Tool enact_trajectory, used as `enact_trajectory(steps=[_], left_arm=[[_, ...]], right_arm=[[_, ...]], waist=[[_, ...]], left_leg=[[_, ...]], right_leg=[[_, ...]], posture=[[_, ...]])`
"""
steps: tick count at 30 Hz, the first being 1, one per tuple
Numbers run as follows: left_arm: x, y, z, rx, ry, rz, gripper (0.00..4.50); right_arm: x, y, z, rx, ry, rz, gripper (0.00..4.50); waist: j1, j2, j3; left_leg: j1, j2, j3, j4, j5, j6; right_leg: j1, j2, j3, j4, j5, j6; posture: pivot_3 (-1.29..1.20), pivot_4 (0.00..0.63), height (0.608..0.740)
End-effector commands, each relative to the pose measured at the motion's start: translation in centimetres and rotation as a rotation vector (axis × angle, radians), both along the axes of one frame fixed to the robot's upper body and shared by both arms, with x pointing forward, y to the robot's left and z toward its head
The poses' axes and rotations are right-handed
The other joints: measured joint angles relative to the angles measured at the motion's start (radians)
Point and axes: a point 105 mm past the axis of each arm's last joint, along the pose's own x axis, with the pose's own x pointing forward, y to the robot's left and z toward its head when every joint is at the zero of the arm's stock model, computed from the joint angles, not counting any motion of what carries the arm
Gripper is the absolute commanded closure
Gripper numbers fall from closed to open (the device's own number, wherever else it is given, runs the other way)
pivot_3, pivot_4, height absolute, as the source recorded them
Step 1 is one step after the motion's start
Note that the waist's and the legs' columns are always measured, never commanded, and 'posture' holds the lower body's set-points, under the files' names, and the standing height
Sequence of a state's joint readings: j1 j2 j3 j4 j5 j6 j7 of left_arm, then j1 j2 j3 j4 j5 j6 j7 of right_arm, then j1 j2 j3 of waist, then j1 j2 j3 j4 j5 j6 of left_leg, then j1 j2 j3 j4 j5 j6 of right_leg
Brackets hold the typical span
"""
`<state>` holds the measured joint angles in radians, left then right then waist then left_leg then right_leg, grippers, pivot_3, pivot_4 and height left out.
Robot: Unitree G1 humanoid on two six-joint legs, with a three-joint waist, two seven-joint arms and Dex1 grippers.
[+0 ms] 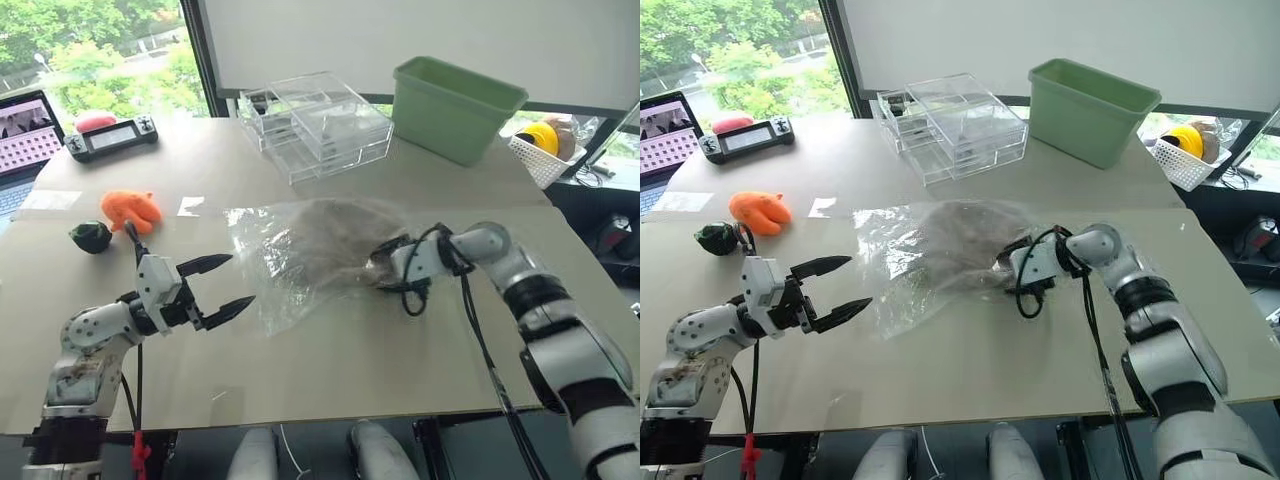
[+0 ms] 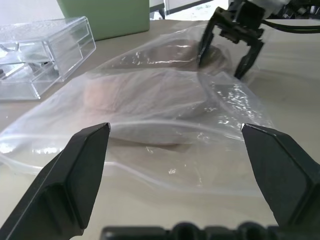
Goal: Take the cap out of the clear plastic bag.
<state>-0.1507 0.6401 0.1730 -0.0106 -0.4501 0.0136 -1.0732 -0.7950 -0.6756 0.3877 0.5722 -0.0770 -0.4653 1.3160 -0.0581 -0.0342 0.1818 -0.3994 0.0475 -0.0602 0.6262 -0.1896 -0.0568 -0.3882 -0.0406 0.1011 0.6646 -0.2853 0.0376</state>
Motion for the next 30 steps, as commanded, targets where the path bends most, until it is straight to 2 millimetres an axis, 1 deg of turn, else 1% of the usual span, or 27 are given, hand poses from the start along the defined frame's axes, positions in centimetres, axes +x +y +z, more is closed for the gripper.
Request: enact_trajectory(steps=[1, 6, 8, 11, 14, 16, 18, 19, 22, 26, 28, 30], left_arm=[[2.0, 0.3, 1.2, 0.031, -0.079, 0.003, 0.0], [4.8, 1.3, 2.7, 0.07, -0.154, 0.03, 0.0], [5.7, 1.7, 3.2, 0.098, -0.186, 0.037, 0.0], [7.0, 2.5, 4.0, 0.173, -0.242, 0.043, 0.0], [8.3, 3.5, 5.3, 0.232, -0.287, 0.069, 0.0], [8.8, 3.7, 5.4, 0.354, -0.339, 0.062, 0.0], [9.6, 3.5, 5.9, 0.39, -0.366, 0.071, 0.0], [9.9, 3.0, 6.0, 0.41, -0.376, 0.058, 0.0], [10.5, 1.9, 5.9, 0.462, -0.391, 0.029, 0.0], [10.6, 1.3, 4.7, 0.541, -0.366, -0.02, 0.0], [10.7, 1.5, 4.9, 0.546, -0.363, -0.016, 0.0], [10.8, 2.4, 5.8, 0.549, -0.348, 0.013, 0.0]], right_arm=[[-2.7, 2.0, 3.1, 0.162, 0.093, -0.036, 0.56], [-4.8, 4.4, 7.0, 0.435, 0.15, -0.14, 0.56], [-5.6, 5.1, 8.0, 0.521, 0.172, -0.169, 0.56], [-6.6, 5.5, 7.4, 0.562, 0.172, -0.239, 0.56], [-7.1, 5.7, 6.8, 0.581, 0.173, -0.301, 0.56], [-7.1, 6.3, 6.9, 0.624, 0.171, -0.344, 0.56], [-6.9, 6.8, 7.1, 0.685, 0.175, -0.396, 0.56], [-6.6, 7.1, 7.2, 0.722, 0.16, -0.44, 0.56], [-6.2, 6.9, 6.9, 0.787, 0.144, -0.563, 0.56], [-7.6, 6.9, 5.6, 0.815, 0.196, -0.64, 0.56], [-8.4, 6.8, 5.2, 0.811, 0.21, -0.66, 0.56], [-8.8, 6.5, 4.8, 0.808, 0.225, -0.692, 0.56]], waist=[[0.003, 0.002, 0.001], [0.001, 0.003, 0.002], [0.001, 0.003, 0.002], [0.01, 0.003, 0.002], [0.016, 0.003, 0.002], [0.017, 0.003, 0.002], [0.018, 0.003, 0.002], [0.018, 0.003, 0.002], [0.017, 0.003, 0.002], [0.018, 0.003, 0.002], [0.017, 0.003, 0.002], [0.013, 0.002, 0.002]], left_leg=[[0.0, 0.0, 0.0, 0.0, 0.0, 0.0], [-0.002, 0.0, 0.0, 0.002, 0.0, 0.0], [-0.003, 0.0, -0.001, 0.002, 0.0, 0.0], [-0.007, 0.0, -0.002, 0.002, 0.0, 0.0], [-0.011, -0.001, -0.002, 0.002, 0.0, 0.0], [-0.017, -0.001, -0.002, 0.004, 0.0, 0.0], [-0.018, -0.001, -0.003, 0.004, 0.0, 0.0], [-0.018, -0.001, -0.003, 0.004, 0.0, 0.0], [-0.019, -0.001, -0.003, 0.004, 0.0, 0.0], [-0.021, -0.001, -0.004, 0.004, 0.0, 0.0], [-0.022, -0.001, -0.004, 0.004, 0.0, 0.0], [-0.022, -0.001, -0.005, 0.004, 0.0, 0.0]], right_leg=[[-0.001, 0.0, 0.0, 0.0, 0.0, 0.0], [-0.002, 0.001, -0.001, 0.0, -0.001, 0.001], [-0.002, 0.001, -0.001, 0.0, -0.001, 0.001], [-0.005, 0.001, -0.002, 0.0, -0.001, 0.001], [-0.009, 0.001, -0.003, -0.001, 0.0, 0.001], [-0.015, 0.001, -0.003, 0.001, 0.0, 0.001], [-0.016, 0.001, -0.003, 0.001, 0.0, 0.001], [-0.015, 0.001, -0.003, 0.001, 0.0, 0.001], [-0.016, 0.001, -0.003, 0.001, 0.0, 0.001], [-0.017, 0.001, -0.004, 0.001, 0.0, 0.001], [-0.018, 0.001, -0.004, 0.001, 0.0, 0.001], [-0.018, 0.001, -0.005, 0.001, 0.0, 0.001]], posture=[[0.0, 0.15, 0.735], [0.0, 0.15, 0.735], [0.0, 0.15, 0.735], [0.0, 0.15, 0.735], [0.0, 0.15, 0.735], [0.0, 0.15, 0.735], [0.0, 0.15, 0.735], [0.0, 0.15, 0.735], [0.0, 0.15, 0.735], [0.0, 0.15, 0.735], [0.0, 0.15, 0.735], [0.0, 0.15, 0.735]])
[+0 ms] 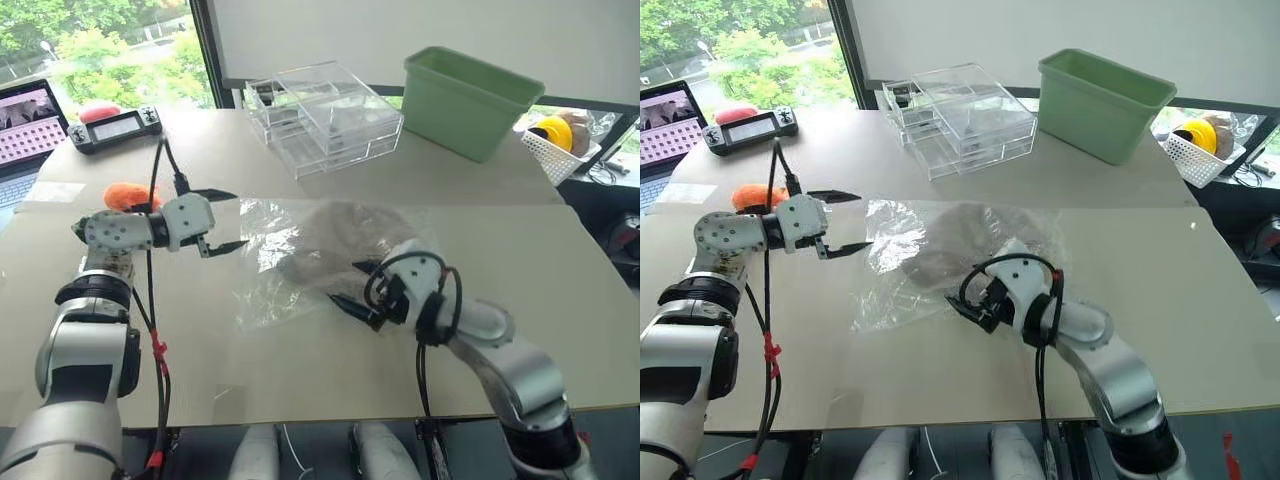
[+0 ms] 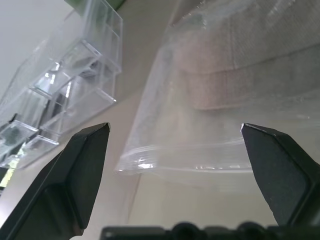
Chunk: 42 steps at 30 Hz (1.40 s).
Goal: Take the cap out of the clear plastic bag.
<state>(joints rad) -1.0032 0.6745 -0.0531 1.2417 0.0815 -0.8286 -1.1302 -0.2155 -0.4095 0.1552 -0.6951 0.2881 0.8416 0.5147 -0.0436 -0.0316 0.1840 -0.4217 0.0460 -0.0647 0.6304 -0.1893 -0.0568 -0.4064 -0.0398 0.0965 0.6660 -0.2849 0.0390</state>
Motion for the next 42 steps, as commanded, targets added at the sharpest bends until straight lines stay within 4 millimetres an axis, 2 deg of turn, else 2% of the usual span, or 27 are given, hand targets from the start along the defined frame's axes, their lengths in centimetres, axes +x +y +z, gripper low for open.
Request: enact_trajectory(steps=[1, 5, 10, 16, 19, 23, 29, 32, 35, 38, 42], left_arm=[[0.5, 1.4, 3.2, 0.002, -0.056, 0.044, 0.0], [0.7, 2.9, 4.1, 0.026, -0.07, 0.114, 0.0], [0.5, 2.7, 2.5, 0.084, -0.022, 0.095, 0.0], [0.9, 2.3, 1.5, 0.149, -0.034, 0.107, 0.0], [2.1, 0.9, 1.8, 0.086, -0.084, 0.144, 0.0], [3.0, -1.2, 0.9, 0.078, -0.107, 0.151, 0.0], [3.9, -2.7, -0.2, 0.084, -0.118, 0.185, 0.0], [3.8, -2.8, -0.5, 0.092, -0.109, 0.176, 0.72], [3.7, -2.4, -0.4, 0.104, -0.113, 0.175, 1.65], [3.7, -1.8, -0.4, 0.124, -0.115, 0.192, 2.82], [3.3, -0.8, -1.0, 0.158, -0.101, 0.201, 4.13]], right_arm=[[-1.1, -0.1, 1.1, 0.023, -0.029, -0.021, 0.56], [-1.7, 0.4, 0.8, 0.062, -0.004, -0.028, 0.56], [-2.4, 1.8, 1.1, 0.08, -0.038, 0.084, 0.56], [-2.6, 0.8, 0.3, -0.005, -0.053, 0.147, 0.56], [-2.4, 0.4, 0.4, -0.013, -0.06, 0.137, 0.56], [-2.1, 0.2, 0.6, -0.009, -0.069, 0.107, 0.56], [-1.8, 0.3, 0.8, 0.0, -0.079, 0.073, 0.56], [-1.8, 0.3, 0.8, 0.005, -0.081, 0.065, 0.53], [-1.9, 0.4, 0.7, 0.004, -0.08, 0.056, 0.53], [-1.9, 0.5, 0.7, 0.007, -0.078, 0.051, 0.53], [-1.9, 0.4, 0.4, 0.0, -0.071, 0.044, 0.53]], waist=[[-0.002, 0.0, 0.0], [-0.008, -0.001, 0.0], [-0.003, -0.001, 0.0], [0.001, -0.002, 0.0], [0.001, -0.002, 0.0], [0.006, -0.002, 0.0], [-0.002, -0.002, 0.0], [-0.002, -0.002, 0.0], [0.001, -0.002, 0.0], [0.0, -0.002, 0.0], [0.001, -0.002, 0.0]], left_leg=[[0.0, 0.0, 0.0, 0.0, 0.0, 0.0], [0.001, 0.0, 0.0, 0.001, 0.0, 0.0], [0.001, 0.0, -0.001, 0.002, 0.0, 0.0], [0.0, 0.0, -0.001, 0.004, 0.0, 0.0], [0.001, 0.0, -0.001, 0.004, 0.0, 0.0], [0.0, -0.001, -0.002, 0.006, 0.0, 0.0], [0.0, -0.001, -0.002, 0.006, 0.0, 0.0], [0.0, -0.001, -0.002, 0.006, 0.0, 0.0], [0.0, -0.001, -0.002, 0.006, 0.0, 0.0], [0.0, -0.001, -0.002, 0.006, 0.0, 0.0], [0.0, -0.001, -0.003, 0.006, 0.0, 0.0]], right_leg=[[0.0, 0.0, 0.0, 0.001, 0.0, 0.0], [0.0, 0.0, 0.0, 0.002, -0.001, 0.001], [0.001, 0.0, 0.0, 0.003, -0.001, 0.001], [0.001, 0.0, -0.001, 0.003, 0.0, 0.002], [0.001, 0.0, -0.001, 0.005, 0.0, 0.002], [0.002, 0.0, -0.001, 0.005, 0.0, 0.002], [0.001, 0.0, -0.001, 0.006, 0.0, 0.001], [0.001, 0.0, -0.001, 0.006, 0.0, 0.001], [0.001, 0.0, -0.001, 0.006, 0.0, 0.001], [0.001, 0.0, -0.001, 0.006, 0.0, 0.001], [0.001, 0.0, -0.001, 0.007, 0.0, 0.001]], posture=[[0.0, 0.15, 0.735], [0.0, 0.15, 0.735], [0.0, 0.15, 0.735], [0.0, 0.15, 0.735], [0.0, 0.15, 0.735], [0.0, 0.15, 0.735], [0.0, 0.15, 0.735], [0.0, 0.15, 0.735], [0.0, 0.15, 0.735], [0.0, 0.15, 0.735], [0.0, 0.15, 0.735]])
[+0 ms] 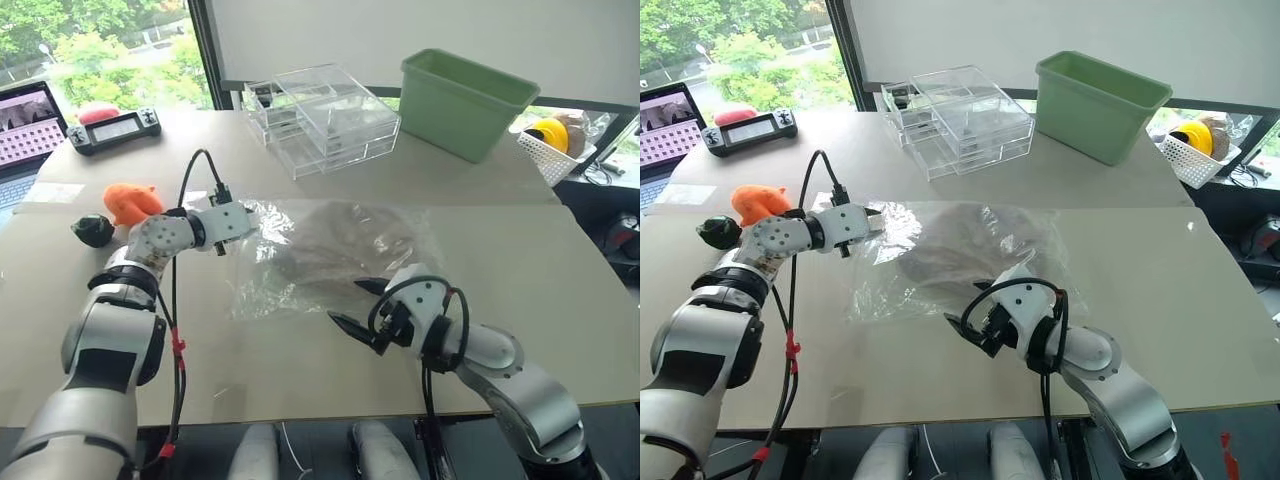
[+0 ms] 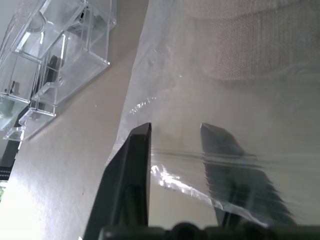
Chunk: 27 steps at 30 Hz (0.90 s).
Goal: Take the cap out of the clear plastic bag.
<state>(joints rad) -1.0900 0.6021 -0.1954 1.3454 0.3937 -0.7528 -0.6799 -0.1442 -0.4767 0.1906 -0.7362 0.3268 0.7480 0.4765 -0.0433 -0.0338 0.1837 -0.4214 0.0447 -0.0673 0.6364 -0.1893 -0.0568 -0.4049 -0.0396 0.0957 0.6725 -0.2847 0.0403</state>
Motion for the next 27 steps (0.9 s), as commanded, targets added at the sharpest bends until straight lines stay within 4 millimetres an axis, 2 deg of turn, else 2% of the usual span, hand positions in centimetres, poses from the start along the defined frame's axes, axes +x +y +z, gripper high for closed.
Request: enact_trajectory(steps=[1, 10, 13, 16, 19, 21, 24, 27], left_arm=[[-0.1, 1.0, 0.6, 0.032, -0.023, 0.007, 4.44], [-1.5, 1.4, -0.9, 0.04, 0.026, -0.054, 4.44], [-3.1, 0.7, -1.4, -0.003, 0.099, -0.172, 4.44], [-4.8, -0.6, -1.3, -0.078, 0.172, -0.328, 4.44], [-6.9, -1.8, -0.8, -0.14, 0.256, -0.483, 4.44], [-8.5, -2.4, -0.6, -0.156, 0.305, -0.567, 4.44], [-12.3, -3.8, 1.0, -0.226, 0.483, -0.689, 4.44], [-15.0, -4.5, 1.4, -0.229, 0.645, -0.726, 4.44]], right_arm=[[-0.5, 0.3, 0.7, 0.001, -0.036, 0.014, 0.53], [-0.8, -0.8, 0.0, -0.037, 0.024, 0.035, 0.53], [-1.1, -2.1, -1.8, -0.136, 0.108, 0.034, 0.53], [0.1, -5.1, -4.6, -0.285, 0.173, -0.092, 0.53], [1.4, -8.1, -5.9, -0.396, 0.196, -0.213, 0.53], [1.9, -9.3, -6.2, -0.438, 0.199, -0.253, 0.53], [3.0, -11.3, -6.0, -0.468, 0.201, -0.34, 0.53], [3.3, -12.6, -5.2, -0.472, 0.192, -0.377, 0.53]], waist=[[0.0, 0.0, 0.0], [0.0, 0.0, 0.0], [0.001, 0.0, 0.0], [0.0, 0.0, 0.0], [0.001, 0.0, 0.0], [-0.001, 0.0, 0.0], [-0.005, 0.0, -0.001], [-0.003, 0.0, -0.001]], left_leg=[[0.0, 0.0, 0.0, 0.0, 0.0, 0.0], [0.0, 0.0, 0.0, 0.0, 0.0, 0.0], [0.0, 0.0, 0.0, 0.0, 0.0, 0.0], [0.0, 0.0, 0.0, 0.0, 0.0, 0.0], [0.001, 0.0, 0.0, 0.002, 0.0, 0.0], [0.001, 0.0, 0.0, 0.002, 0.0, 0.0], [0.002, 0.0, 0.0, 0.002, 0.0, 0.0], [0.003, 0.001, 0.0, 0.003, 0.0, 0.0]], right_leg=[[0.0, 0.0, 0.0, 0.0, 0.0, 0.0], [0.0, 0.0, 0.0, 0.0, 0.0, 0.0], [0.001, 0.0, 0.0, 0.0, 0.0, 0.0], [0.0, 0.0, 0.0, 0.001, 0.0, 0.0], [0.001, -0.001, 0.0, 0.002, 0.0, -0.001], [0.001, -0.001, 0.0, 0.002, 0.0, -0.001], [0.003, -0.001, 0.0, 0.003, 0.0, -0.001], [0.003, 0.0, 0.001, 0.004, 0.0, -0.001]], posture=[[0.0, 0.15, 0.735], [0.0, 0.15, 0.735], [0.0, 0.15, 0.735], [0.0, 0.15, 0.735], [0.0, 0.15, 0.735], [0.0, 0.15, 0.735], [0.0, 0.15, 0.735], [0.0, 0.15, 0.735]])
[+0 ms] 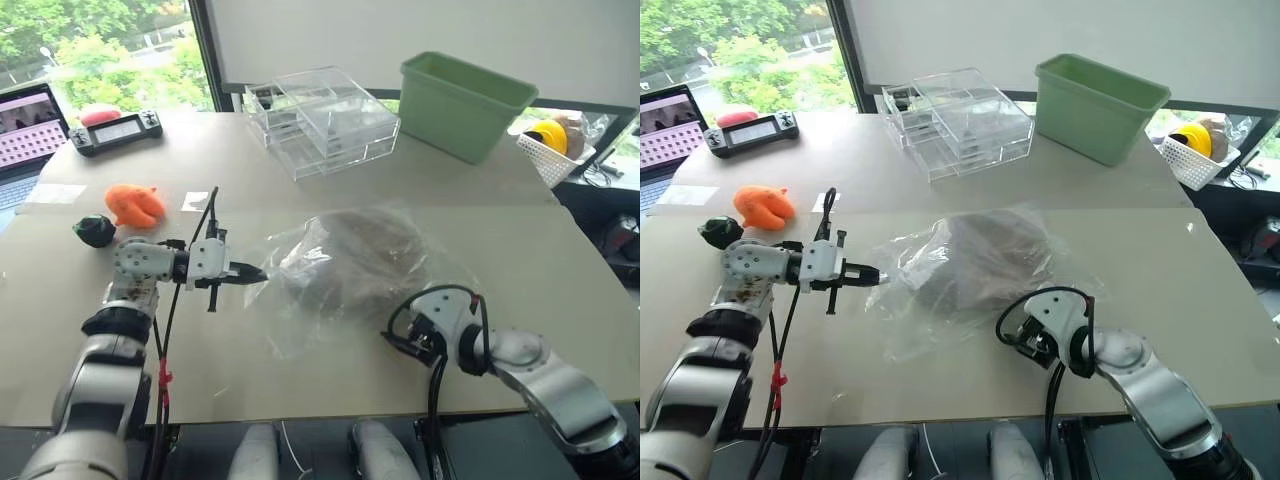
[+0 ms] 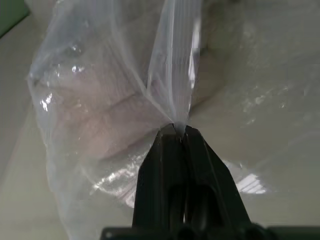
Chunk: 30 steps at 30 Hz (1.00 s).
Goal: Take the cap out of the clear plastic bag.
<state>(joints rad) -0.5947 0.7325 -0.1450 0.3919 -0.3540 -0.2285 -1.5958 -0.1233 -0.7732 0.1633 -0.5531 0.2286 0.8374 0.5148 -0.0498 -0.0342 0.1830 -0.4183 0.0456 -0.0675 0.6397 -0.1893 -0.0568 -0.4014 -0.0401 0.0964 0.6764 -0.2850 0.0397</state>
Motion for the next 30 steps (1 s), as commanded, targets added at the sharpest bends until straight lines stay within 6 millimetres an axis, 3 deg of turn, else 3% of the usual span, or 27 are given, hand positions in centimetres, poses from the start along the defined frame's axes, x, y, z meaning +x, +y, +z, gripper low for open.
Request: enact_trajectory(steps=[1, 5, 9, 11, 15, 19, 23, 26, 30], left_arm=[[-3.0, -1.5, 2.6, -0.017, 0.139, -0.105, 4.44], [-3.4, -2.1, 3.1, -0.024, 0.187, -0.106, 4.44], [-3.1, -3.9, 3.3, -0.074, 0.186, -0.127, 4.44], [-3.0, -5.3, 3.3, -0.104, 0.209, -0.159, 4.44], [-2.7, -7.3, 2.5, -0.122, 0.252, -0.2, 4.44], [-1.9, -10.0, 0.9, -0.158, 0.365, -0.229, 4.44], [-1.2, -11.1, 0.4, -0.144, 0.402, -0.244, 4.44], [-0.1, -12.6, 0.6, -0.163, 0.38, -0.242, 4.44], [1.1, -13.6, 0.4, -0.129, 0.359, -0.253, 4.44]], right_arm=[[1.0, -4.1, 0.8, -0.065, -0.026, -0.153, 0.53], [0.8, -6.2, 3.4, -0.064, -0.081, -0.205, 0.53], [0.3, -9.5, 8.5, -0.066, -0.213, -0.302, 0.53], [-0.2, -9.4, 11.7, 0.002, -0.297, -0.297, 0.53], [-1.0, -7.1, 15.4, 0.17, -0.388, -0.216, 0.53], [-2.0, -3.4, 19.1, 0.41, -0.462, -0.063, 0.53], [-4.3, 0.1, 20.1, 0.533, -0.413, 0.154, 0.53], [-6.9, 2.5, 19.4, 0.609, -0.291, 0.342, 0.53], [-8.9, 4.2, 18.9, 0.723, -0.137, 0.436, 0.53]], waist=[[0.009, 0.0, 0.0], [0.021, 0.001, 0.0], [0.019, 0.001, 0.0], [0.019, 0.001, 0.001], [0.01, 0.001, 0.0], [0.004, 0.002, 0.001], [0.008, 0.002, 0.001], [0.014, 0.002, 0.001], [0.026, 0.002, 0.001]], left_leg=[[0.001, 0.0, 0.0, 0.0, 0.0, 0.0], [0.012, -0.001, 0.0, 0.001, 0.0, 0.0], [0.011, 0.0, 0.0, 0.001, 0.0, 0.0], [0.01, -0.001, 0.0, 0.001, 0.0, 0.0], [0.01, 0.0, 0.0, 0.001, 0.0, 0.0], [0.011, 0.0, 0.0, 0.001, 0.0, 0.001], [0.008, -0.001, -0.001, 0.001, -0.001, 0.001], [0.006, -0.001, -0.001, 0.001, -0.003, 0.005], [0.002, -0.003, -0.003, 0.001, -0.003, 0.005]], right_leg=[[0.001, 0.0, 0.0, 0.0, 0.0, 0.0], [0.014, 0.0, 0.0, -0.004, -0.005, 0.008], [0.013, 0.0, 0.0, -0.005, -0.006, 0.007], [0.012, 0.0, 0.0, -0.005, -0.006, 0.007], [0.012, 0.0, 0.0, -0.005, -0.006, 0.007], [0.013, 0.001, 0.001, -0.005, -0.005, 0.007], [0.012, 0.001, 0.0, -0.005, -0.003, 0.003], [0.011, 0.001, 0.0, -0.007, -0.002, 0.001], [0.012, -0.001, -0.001, -0.012, -0.002, 0.002]], posture=[[0.0, 0.15, 0.735], [0.0, 0.15, 0.735], [0.0, 0.15, 0.735], [0.0, 0.15, 0.735], [0.0, 0.15, 0.735], [0.0, 0.15, 0.735], [0.0, 0.15, 0.735], [0.0, 0.15, 0.735], [0.0, 0.15, 0.735]])
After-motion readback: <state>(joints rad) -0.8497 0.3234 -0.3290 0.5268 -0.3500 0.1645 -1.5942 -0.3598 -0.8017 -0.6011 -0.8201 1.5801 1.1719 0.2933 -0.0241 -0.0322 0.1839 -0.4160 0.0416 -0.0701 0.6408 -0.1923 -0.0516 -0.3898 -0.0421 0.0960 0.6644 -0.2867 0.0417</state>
